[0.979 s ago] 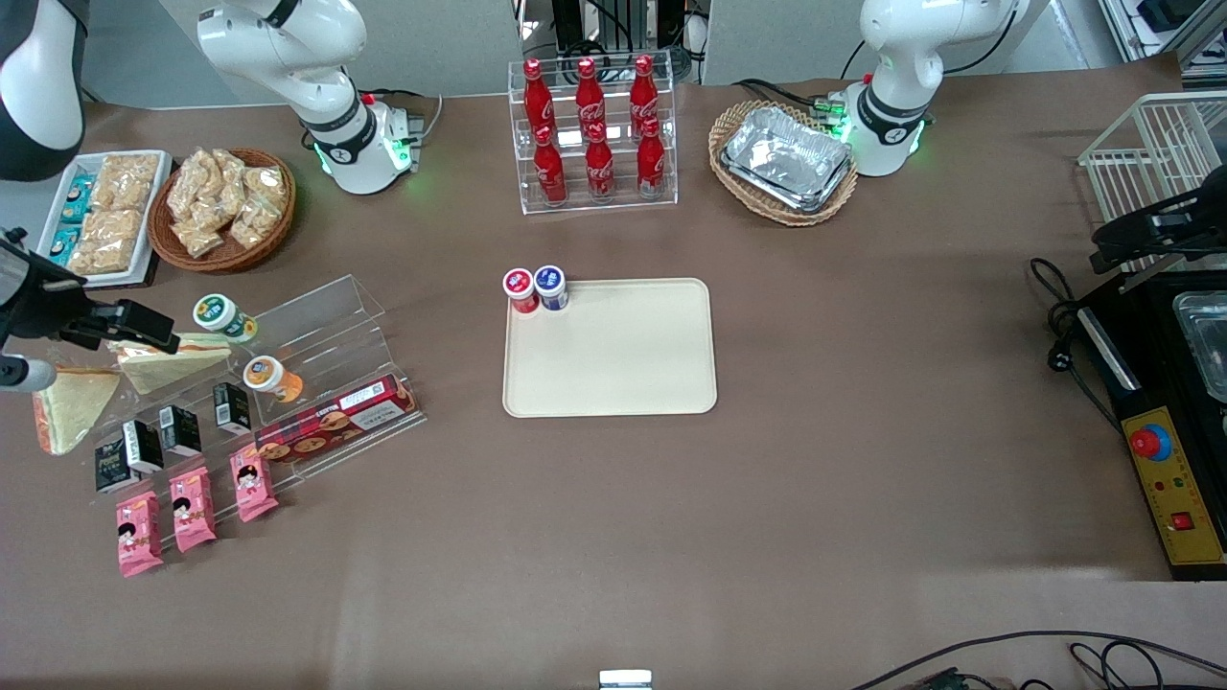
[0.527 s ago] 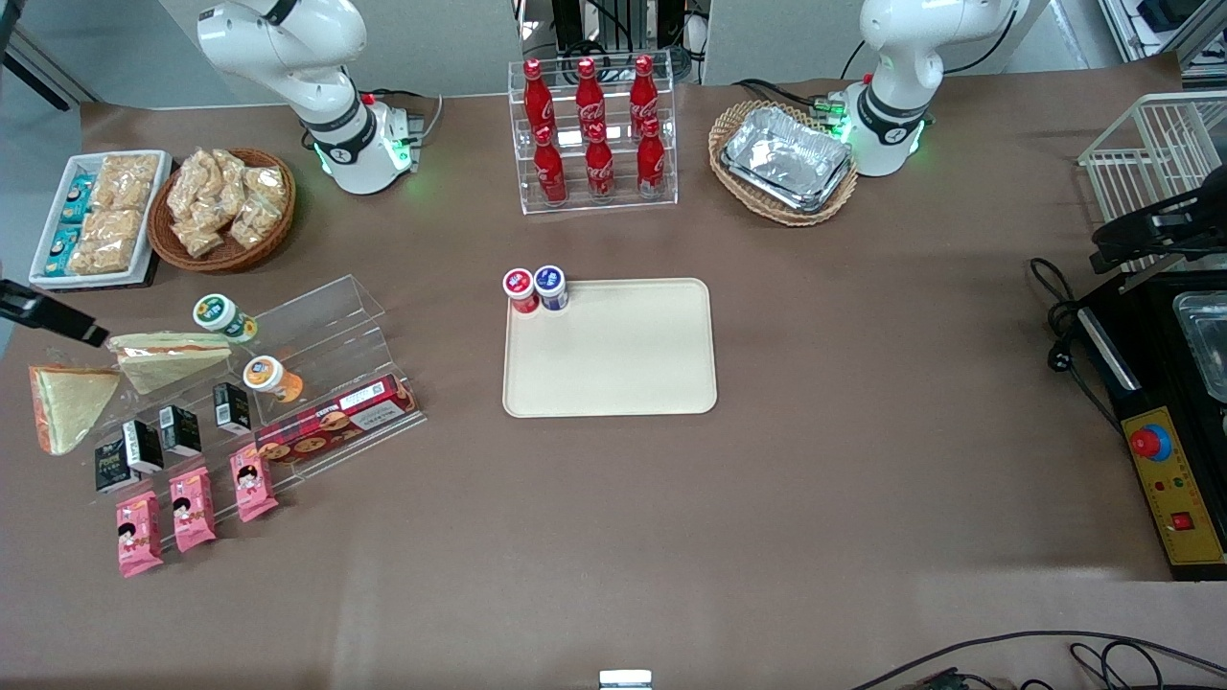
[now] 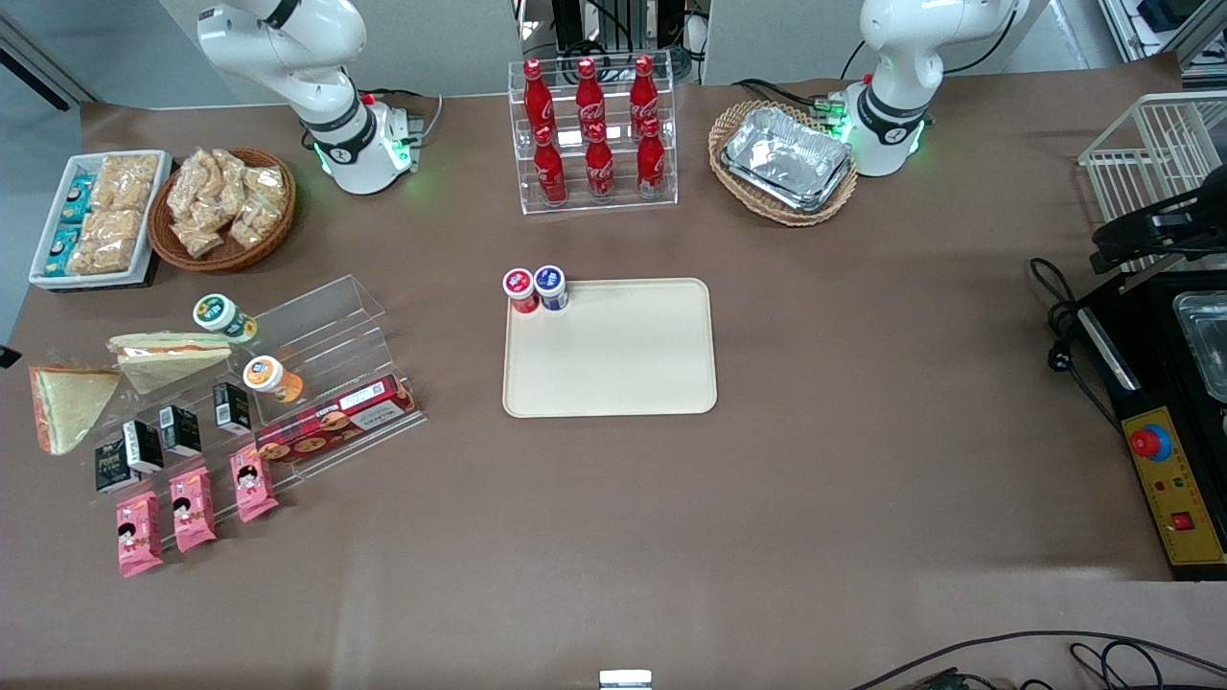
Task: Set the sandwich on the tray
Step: 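Close the right gripper on the wrapped triangular sandwich in the rack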
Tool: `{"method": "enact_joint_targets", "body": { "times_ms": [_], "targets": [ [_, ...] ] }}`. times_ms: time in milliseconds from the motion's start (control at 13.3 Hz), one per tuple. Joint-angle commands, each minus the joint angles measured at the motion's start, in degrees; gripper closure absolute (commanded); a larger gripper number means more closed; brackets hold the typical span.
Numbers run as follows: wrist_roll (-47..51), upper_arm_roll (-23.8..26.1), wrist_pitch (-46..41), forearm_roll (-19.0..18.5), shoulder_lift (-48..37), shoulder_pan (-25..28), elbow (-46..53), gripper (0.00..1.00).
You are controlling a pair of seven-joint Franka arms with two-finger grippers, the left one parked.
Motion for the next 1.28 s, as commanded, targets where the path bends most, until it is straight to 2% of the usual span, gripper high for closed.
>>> {"method": "enact_joint_targets", "body": {
  "times_ms": [0, 151, 527, 829, 979, 1205],
  "targets": [
    [0.41, -3.29, 5.16, 0.15, 6.18, 0.01, 0.42, 0.0],
    [-0.29, -3.83, 8.85, 0.24, 8.48, -1.56, -0.72, 0.0],
    [-11.88, -3.74, 15.63, 1.12, 9.71, -6.13, -4.32, 0.0],
    [-17.85, -3.65, 27.03, 1.38, 8.84, -6.31, -13.88, 0.0],
    [-19.8, -3.57, 29.17, 1.47, 8.05, -6.31, -16.1, 0.0],
    [-24.97, -3.65, 29.35, 5.85, 7.7, -6.31, -17.42, 0.0]
  ]
}}
